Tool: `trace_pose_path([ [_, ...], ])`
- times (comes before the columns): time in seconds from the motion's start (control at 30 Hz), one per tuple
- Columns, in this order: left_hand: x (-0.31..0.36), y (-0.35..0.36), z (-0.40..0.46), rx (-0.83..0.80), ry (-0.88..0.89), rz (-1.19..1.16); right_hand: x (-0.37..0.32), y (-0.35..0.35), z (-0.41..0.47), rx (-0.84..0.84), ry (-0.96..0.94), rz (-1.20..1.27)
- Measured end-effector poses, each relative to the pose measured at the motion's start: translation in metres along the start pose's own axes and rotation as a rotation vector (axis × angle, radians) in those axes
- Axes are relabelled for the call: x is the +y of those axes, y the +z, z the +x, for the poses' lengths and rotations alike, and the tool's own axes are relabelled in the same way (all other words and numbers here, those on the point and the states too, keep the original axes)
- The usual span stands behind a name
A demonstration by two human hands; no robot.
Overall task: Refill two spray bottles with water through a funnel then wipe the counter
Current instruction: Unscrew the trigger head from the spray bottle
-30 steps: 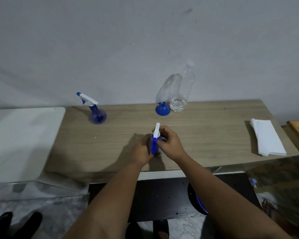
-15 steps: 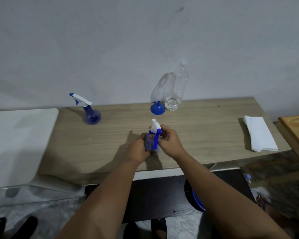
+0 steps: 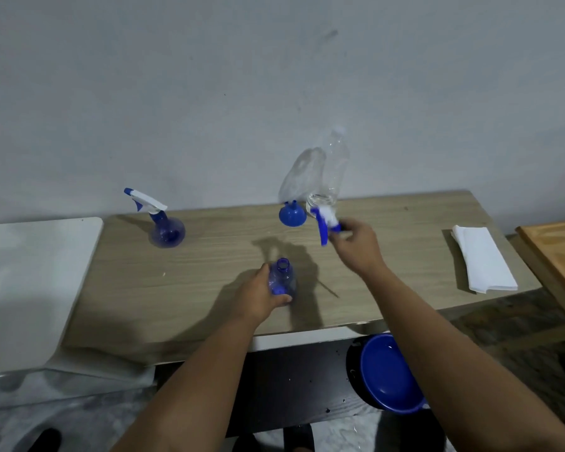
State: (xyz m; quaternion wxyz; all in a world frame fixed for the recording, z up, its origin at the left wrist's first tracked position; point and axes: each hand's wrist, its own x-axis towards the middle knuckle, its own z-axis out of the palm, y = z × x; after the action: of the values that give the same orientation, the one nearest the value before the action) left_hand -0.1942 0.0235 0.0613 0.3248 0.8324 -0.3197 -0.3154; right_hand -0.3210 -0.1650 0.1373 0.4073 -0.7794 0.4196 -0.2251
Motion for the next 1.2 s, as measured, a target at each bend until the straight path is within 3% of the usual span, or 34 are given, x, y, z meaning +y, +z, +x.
trace_pose_path([
  [0.13,0.005,-0.003,-0.003,0.001,-0.003,0.006,0.084,0.026,-0.038,-0.210,0.272,-0.321],
  [0.23,0.010,-0.006,-0.006,0.010,0.004,0.080,0.103,0.039,-0.056,-0.312,0.335,-0.516],
  [0.37,0.016,-0.008,-0.008,0.024,-0.013,0.161,0.093,0.044,-0.061,-0.382,0.285,-0.688],
  [0.5,0.012,-0.008,0.002,0.015,0.005,0.150,0.069,0.033,-0.057,-0.273,0.312,-0.564],
  [0.63,0.015,-0.013,0.018,0.005,0.040,0.133,0.036,0.035,-0.003,-0.191,0.125,-0.457],
  [0.9,0.009,-0.018,0.065,0.001,0.012,-0.022,-0.015,0.097,0.154,-0.453,-0.059,-0.720],
  [1.07,-0.008,-0.008,0.082,0.011,0.030,-0.024,0.003,0.137,0.181,-0.591,-0.063,-0.925],
  [1.2,-0.011,-0.008,0.083,-0.016,0.012,-0.036,0.011,0.146,0.182,-0.609,-0.032,-1.029],
])
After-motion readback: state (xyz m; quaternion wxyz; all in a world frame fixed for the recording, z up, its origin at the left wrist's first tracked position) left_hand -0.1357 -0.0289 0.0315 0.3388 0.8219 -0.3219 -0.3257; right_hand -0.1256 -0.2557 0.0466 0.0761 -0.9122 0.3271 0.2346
